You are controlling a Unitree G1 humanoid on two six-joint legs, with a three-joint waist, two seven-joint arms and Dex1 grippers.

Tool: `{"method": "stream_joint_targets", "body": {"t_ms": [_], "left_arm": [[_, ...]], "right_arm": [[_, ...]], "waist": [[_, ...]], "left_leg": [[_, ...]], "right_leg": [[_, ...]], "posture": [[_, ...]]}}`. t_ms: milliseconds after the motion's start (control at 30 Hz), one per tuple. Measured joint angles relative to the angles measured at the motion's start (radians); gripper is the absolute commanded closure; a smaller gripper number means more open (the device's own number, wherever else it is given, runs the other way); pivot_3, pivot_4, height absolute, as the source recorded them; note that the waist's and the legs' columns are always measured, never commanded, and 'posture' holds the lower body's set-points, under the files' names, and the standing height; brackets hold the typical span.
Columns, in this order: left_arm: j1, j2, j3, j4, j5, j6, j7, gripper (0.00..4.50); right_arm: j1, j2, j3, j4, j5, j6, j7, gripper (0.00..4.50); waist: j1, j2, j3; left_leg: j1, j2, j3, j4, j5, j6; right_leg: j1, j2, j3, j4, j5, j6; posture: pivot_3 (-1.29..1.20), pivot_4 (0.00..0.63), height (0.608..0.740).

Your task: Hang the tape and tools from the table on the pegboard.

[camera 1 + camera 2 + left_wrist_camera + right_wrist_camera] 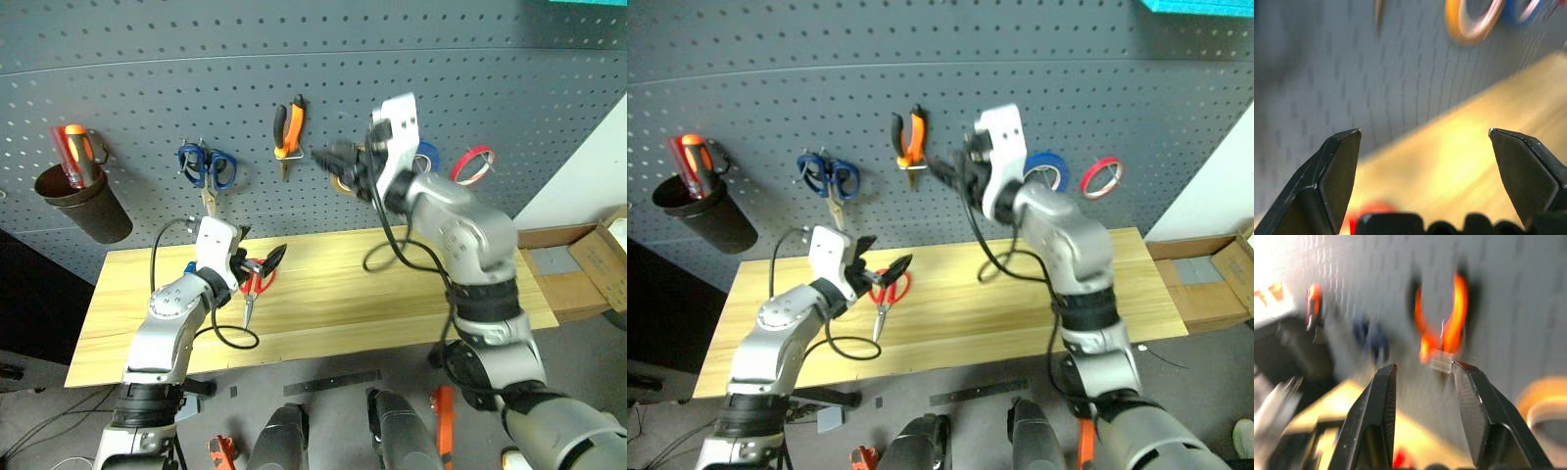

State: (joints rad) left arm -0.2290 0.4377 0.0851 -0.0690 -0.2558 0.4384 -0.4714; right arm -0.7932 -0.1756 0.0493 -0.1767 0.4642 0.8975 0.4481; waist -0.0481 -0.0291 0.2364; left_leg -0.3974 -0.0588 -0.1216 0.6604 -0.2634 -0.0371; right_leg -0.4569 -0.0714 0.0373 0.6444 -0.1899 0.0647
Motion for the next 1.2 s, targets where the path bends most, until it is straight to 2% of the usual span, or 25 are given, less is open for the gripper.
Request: {"method": "stream_joint_targets", "body": {"t_ms": [100, 200, 300, 500, 733, 900, 1000, 1200], "left_arm": [[0.036, -0.001, 0.003, 0.001, 0.016, 0.083, 0.056, 0.00], [0.047, -0.001, -0.004, 0.012, 0.052, 0.159, 0.116, 0.00], [0.042, 0.000, -0.042, 0.058, 0.124, 0.241, 0.186, 0.00], [0.001, -0.016, -0.062, 0.143, 0.156, 0.364, 0.225, 0.00], [-0.043, -0.060, -0.041, 0.245, 0.151, 0.385, 0.240, 0.00], [-0.102, -0.082, -0.052, 0.310, 0.163, 0.362, 0.243, 0.00], [-0.127, -0.101, -0.051, 0.354, 0.165, 0.349, 0.245, 0.56], [-0.141, -0.124, -0.040, 0.388, 0.165, 0.312, 0.264, 2.60]], "right_arm": [[0.135, -0.078, 0.083, -0.147, 0.008, 0.061, 0.019, 2.81], [0.219, -0.086, 0.148, -0.201, 0.007, 0.094, 0.009, 2.81], [0.232, -0.068, 0.182, -0.233, -0.003, 0.095, -0.017, 2.81], [0.245, -0.050, 0.236, -0.268, -0.005, 0.116, -0.035, 2.81], [0.245, -0.097, 0.326, -0.277, -0.055, 0.094, -0.033, 2.81], [0.258, -0.108, 0.338, -0.287, -0.068, 0.089, -0.032, 2.81], [0.259, -0.113, 0.339, -0.292, -0.069, 0.089, -0.031, 2.84], [0.262, -0.153, 0.335, -0.293, -0.070, 0.089, -0.010, 2.84]], "waist": [[-0.005, 0.000, 0.000], [-0.010, 0.000, 0.000], [-0.010, 0.000, 0.000], [-0.008, -0.001, 0.000], [-0.009, -0.001, 0.001], [-0.010, -0.001, 0.001], [-0.010, -0.001, 0.001], [-0.013, -0.001, 0.001]], "left_leg": [[0.001, 0.000, 0.000, 0.000, 0.000, 0.000], [0.002, 0.000, 0.001, 0.001, 0.000, 0.000], [0.005, 0.000, 0.002, 0.001, 0.000, 0.000], [0.006, 0.000, 0.003, 0.002, 0.000, 0.000], [0.006, 0.000, 0.001, 0.001, 0.000, 0.000], [0.006, 0.000, 0.002, 0.001, 0.000, 0.000], [0.006, 0.000, 0.002, 0.001, 0.000, 0.000], [0.006, 0.000, 0.002, 0.001, 0.000, 0.000]], "right_leg": [[0.001, 0.000, 0.000, 0.000, 0.000, 0.000], [0.001, 0.000, 0.000, 0.000, 0.000, 0.000], [0.005, 0.000, 0.000, 0.000, 0.000, 0.001], [0.007, 0.000, -0.002, 0.000, 0.000, 0.001], [0.007, 0.000, -0.002, -0.001, 0.000, 0.001], [0.007, 0.000, -0.002, -0.001, 0.000, 0.001], [0.007, 0.000, -0.002, -0.001, 0.000, 0.001], [0.007, 0.000, -0.002, -0.001, 0.000, 0.001]], "posture": [[-0.02, 0.233, 0.740], [-0.03, 0.239, 0.740], [-0.03, 0.241, 0.740], [-0.05, 0.248, 0.740], [-0.07, 0.255, 0.740], [-0.08, 0.259, 0.740], [-0.10, 0.258, 0.740], [-0.12, 0.252, 0.740]]}}
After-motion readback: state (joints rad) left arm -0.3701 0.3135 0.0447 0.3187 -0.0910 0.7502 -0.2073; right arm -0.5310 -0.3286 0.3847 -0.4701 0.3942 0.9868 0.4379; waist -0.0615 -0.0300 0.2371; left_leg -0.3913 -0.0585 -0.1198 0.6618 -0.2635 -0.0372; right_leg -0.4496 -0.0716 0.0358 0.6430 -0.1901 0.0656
